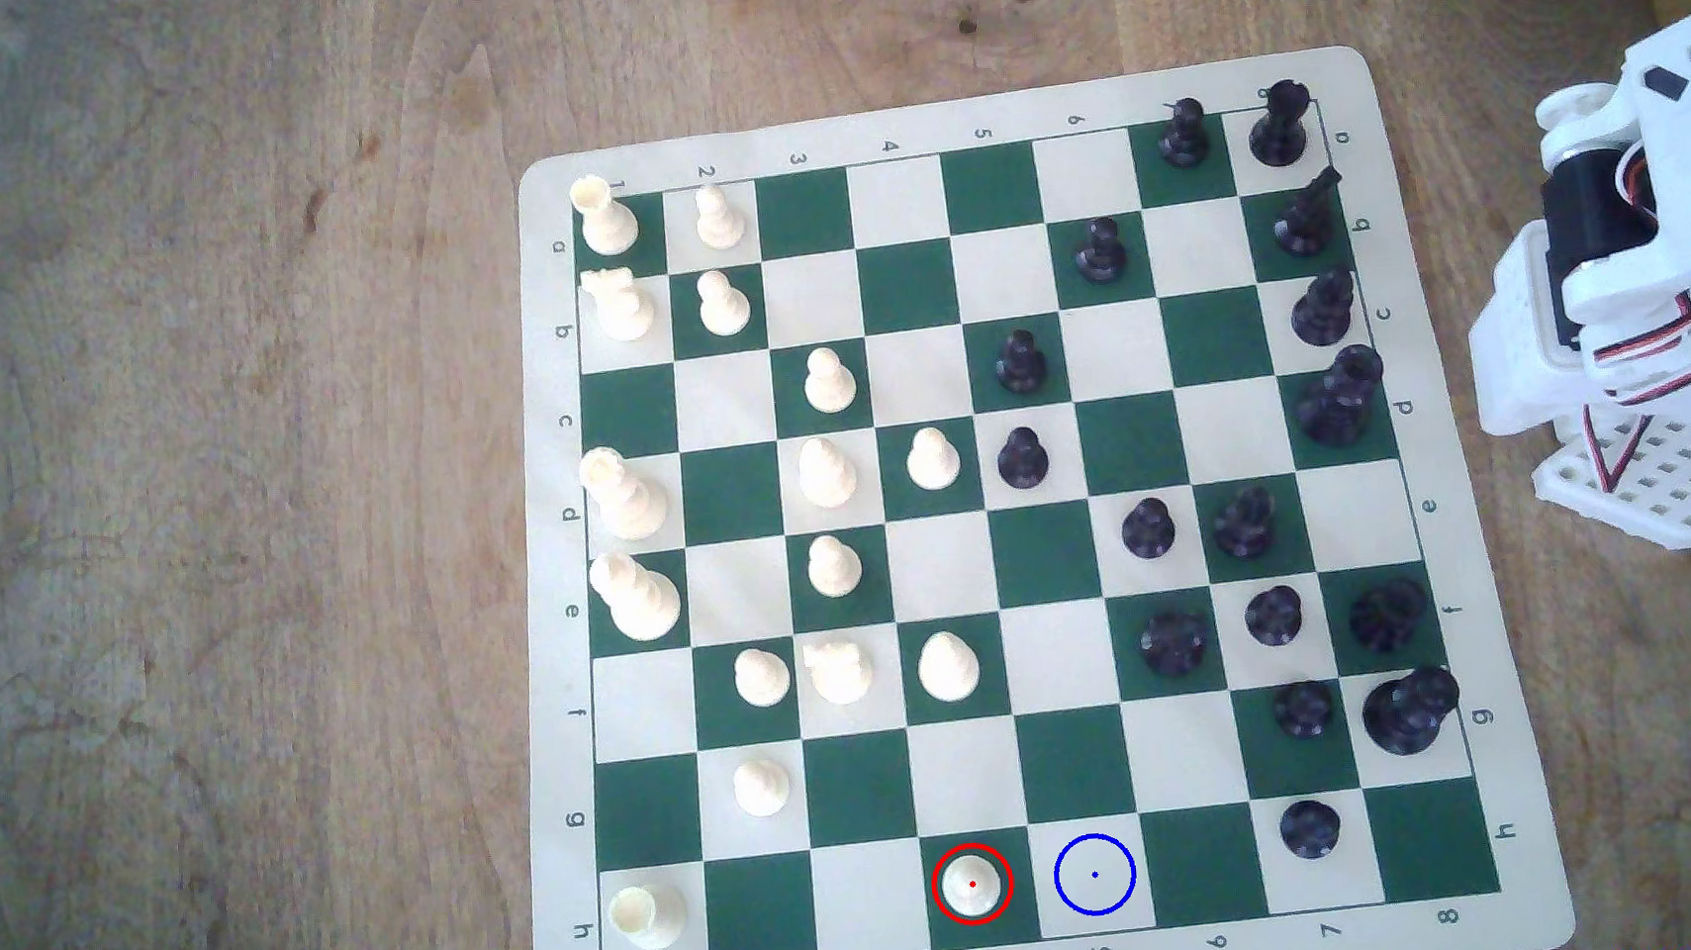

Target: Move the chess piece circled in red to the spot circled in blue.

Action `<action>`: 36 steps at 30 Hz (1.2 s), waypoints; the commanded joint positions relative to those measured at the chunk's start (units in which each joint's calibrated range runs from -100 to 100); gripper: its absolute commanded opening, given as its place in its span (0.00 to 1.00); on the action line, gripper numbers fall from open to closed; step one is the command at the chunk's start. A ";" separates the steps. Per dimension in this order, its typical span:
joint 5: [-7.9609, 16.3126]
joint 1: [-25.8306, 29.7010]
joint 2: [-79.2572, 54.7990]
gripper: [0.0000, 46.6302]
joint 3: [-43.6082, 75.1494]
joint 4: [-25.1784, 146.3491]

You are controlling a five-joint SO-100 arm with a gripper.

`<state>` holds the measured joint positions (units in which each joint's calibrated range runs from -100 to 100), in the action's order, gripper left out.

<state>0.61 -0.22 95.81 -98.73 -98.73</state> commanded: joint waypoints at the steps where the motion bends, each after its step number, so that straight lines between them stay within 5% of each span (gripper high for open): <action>1: -0.20 -0.21 0.03 0.00 -1.17 2.66; 10: 0.15 -0.44 -0.06 0.00 2.91 59.66; 26: 0.29 -3.42 -0.65 0.00 16.05 116.74; 36: -0.63 8.32 -23.91 0.00 36.54 135.83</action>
<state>0.56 4.35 80.98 -75.06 29.56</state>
